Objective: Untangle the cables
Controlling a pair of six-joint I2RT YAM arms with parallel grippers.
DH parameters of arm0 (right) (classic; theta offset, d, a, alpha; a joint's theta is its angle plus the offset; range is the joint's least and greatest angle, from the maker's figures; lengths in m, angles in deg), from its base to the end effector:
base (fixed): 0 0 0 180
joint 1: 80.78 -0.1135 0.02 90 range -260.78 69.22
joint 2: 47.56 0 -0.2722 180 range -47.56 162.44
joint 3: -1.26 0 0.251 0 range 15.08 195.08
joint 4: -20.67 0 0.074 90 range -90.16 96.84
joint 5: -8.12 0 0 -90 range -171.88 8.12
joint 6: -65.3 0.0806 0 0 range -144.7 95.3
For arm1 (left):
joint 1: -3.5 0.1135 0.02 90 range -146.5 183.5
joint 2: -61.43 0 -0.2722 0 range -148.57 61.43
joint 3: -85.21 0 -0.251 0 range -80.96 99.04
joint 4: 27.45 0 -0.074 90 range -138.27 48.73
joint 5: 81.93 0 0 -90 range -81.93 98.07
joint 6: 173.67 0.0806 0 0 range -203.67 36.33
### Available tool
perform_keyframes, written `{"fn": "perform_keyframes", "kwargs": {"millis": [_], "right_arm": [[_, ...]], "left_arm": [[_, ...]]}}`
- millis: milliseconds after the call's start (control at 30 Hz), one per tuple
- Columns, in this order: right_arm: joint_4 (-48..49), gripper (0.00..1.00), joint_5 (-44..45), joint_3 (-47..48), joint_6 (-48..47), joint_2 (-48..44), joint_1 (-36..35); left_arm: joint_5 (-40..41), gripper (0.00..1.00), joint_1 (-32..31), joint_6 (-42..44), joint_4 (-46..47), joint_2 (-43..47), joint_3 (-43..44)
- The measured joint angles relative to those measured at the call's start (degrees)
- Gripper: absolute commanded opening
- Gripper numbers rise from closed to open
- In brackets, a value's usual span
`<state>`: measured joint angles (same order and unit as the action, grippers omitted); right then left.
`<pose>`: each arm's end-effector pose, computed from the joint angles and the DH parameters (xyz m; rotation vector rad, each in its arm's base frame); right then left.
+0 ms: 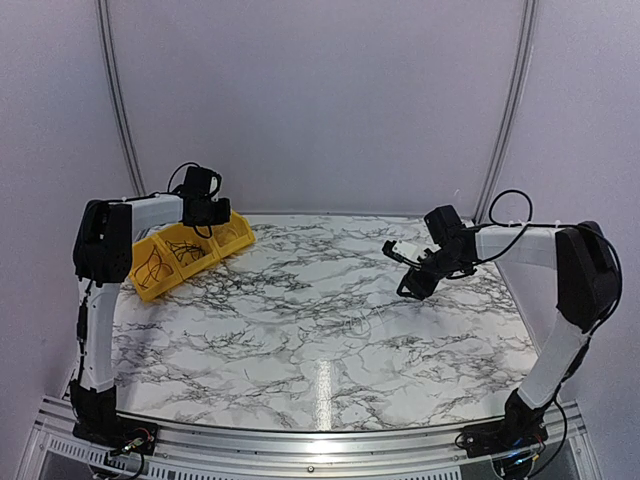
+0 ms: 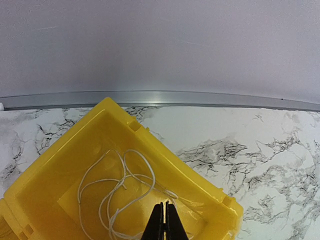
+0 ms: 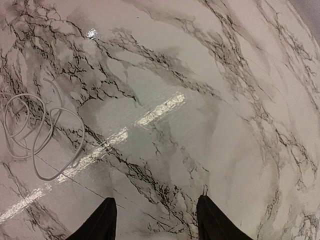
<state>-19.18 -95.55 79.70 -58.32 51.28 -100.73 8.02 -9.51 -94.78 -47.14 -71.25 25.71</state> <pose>0.3438 0.1451 0.1627 -1.2409 2.2752 0.2264 0.5662 -0.1309 0.1790 0.0360 2.1369 -0.2491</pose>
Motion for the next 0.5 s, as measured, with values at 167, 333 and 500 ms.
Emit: {"fn": "perform_keyframes", "kwargs": {"millis": [167,333,500], "right_arm": [[-0.17,0.55,0.2,0.0,-0.37,0.59,0.0],[-0.39,0.55,0.33,0.0,-0.52,1.25,0.0],[-0.63,0.55,0.33,0.0,-0.52,1.33,0.0]], "left_arm": [[1.88,0.0,0.0,0.63,-0.74,-0.46,0.0],[2.56,0.06,0.07,1.31,-0.94,-0.46,-0.02],[2.89,0.29,0.07,1.9,-1.05,-0.46,-0.2]]}}
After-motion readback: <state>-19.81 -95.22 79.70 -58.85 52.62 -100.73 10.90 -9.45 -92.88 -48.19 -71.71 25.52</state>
